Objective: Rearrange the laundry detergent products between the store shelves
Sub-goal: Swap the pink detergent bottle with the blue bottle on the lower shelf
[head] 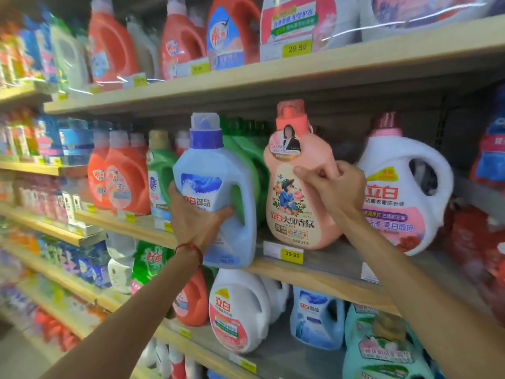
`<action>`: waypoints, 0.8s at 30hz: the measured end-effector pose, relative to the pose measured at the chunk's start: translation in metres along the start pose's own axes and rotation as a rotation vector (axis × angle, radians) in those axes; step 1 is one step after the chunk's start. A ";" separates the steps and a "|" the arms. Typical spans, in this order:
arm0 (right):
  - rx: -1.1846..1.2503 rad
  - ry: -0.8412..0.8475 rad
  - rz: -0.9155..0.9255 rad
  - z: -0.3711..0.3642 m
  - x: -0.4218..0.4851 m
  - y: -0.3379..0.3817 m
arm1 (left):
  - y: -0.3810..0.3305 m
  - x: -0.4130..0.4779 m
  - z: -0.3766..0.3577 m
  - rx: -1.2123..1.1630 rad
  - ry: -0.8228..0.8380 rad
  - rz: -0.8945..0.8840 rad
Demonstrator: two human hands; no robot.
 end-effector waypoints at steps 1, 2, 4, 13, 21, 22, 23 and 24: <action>-0.001 0.012 -0.012 -0.004 0.000 -0.004 | 0.003 0.000 0.000 0.005 0.004 -0.004; 0.004 0.024 -0.027 -0.008 -0.001 -0.009 | 0.006 0.000 -0.001 0.005 0.008 -0.008; 0.024 0.042 -0.066 -0.013 -0.002 -0.017 | 0.010 -0.001 -0.002 0.000 0.014 -0.009; 0.024 0.105 -0.101 -0.013 0.009 -0.038 | 0.013 -0.001 -0.016 -0.068 0.035 0.087; -0.290 0.071 0.053 -0.010 -0.018 -0.023 | 0.004 -0.006 -0.021 -0.087 0.061 0.096; -0.350 -0.015 0.158 -0.008 -0.026 -0.015 | 0.004 -0.007 -0.021 -0.087 0.064 0.093; -0.366 -0.075 0.278 -0.007 -0.036 -0.006 | 0.003 -0.008 -0.022 -0.083 0.065 0.093; -0.345 -0.070 0.382 -0.010 -0.045 0.002 | 0.001 -0.009 -0.022 -0.077 0.064 0.094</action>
Point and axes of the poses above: each hand's wrist, its own x-axis towards the middle knuckle, its own z-axis out of the back of the hand, y = z × x, the point moved 3 cm from there along x, towards the middle knuckle, and after that the axes turned 10 degrees about y, right-handed, at the moved point
